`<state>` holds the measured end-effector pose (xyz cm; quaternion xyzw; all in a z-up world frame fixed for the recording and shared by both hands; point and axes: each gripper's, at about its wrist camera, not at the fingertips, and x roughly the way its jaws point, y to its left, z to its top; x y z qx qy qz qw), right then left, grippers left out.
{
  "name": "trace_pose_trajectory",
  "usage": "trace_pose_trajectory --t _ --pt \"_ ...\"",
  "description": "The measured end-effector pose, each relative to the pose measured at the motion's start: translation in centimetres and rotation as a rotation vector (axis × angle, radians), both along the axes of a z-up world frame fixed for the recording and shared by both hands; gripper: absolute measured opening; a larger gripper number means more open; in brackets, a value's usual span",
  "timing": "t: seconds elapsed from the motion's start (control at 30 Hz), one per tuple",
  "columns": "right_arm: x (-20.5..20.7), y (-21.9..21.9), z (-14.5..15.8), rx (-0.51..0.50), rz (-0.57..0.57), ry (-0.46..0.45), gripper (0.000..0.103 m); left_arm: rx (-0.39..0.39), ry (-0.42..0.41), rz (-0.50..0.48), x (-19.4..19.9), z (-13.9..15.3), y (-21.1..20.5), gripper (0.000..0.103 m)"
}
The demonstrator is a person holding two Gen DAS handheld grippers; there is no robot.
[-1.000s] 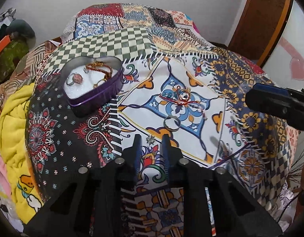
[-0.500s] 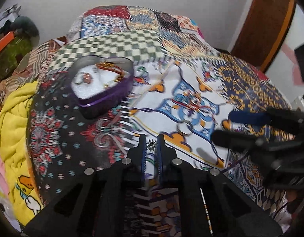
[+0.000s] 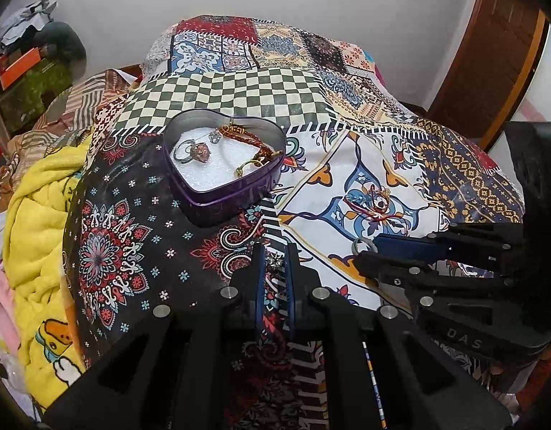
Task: Organize jewelry
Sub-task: 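Grasp the large silver ring on the quilt with the right gripper, then carry the silver ring over the heart tin and open the right gripper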
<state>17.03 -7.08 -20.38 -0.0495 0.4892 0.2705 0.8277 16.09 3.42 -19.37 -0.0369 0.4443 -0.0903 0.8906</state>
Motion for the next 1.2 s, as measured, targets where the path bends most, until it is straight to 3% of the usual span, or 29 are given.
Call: trace_pose_trajectory --t 0.37,0.83,1.2 --pt "-0.5 -0.8 3.0 0.056 -0.03 -0.054 0.019 0.004 -0.057 0.001 -0.4 2.6 -0.1 0.009" --pt "-1.5 -1.5 10.2 0.153 -0.049 -0.235 0.019 0.021 -0.239 0.025 -0.8 9.5 0.6 0.009" --pt "-0.7 -0.4 13.2 0.201 -0.025 -0.327 0.019 0.023 -0.346 0.06 -1.2 12.7 1.9 0.009"
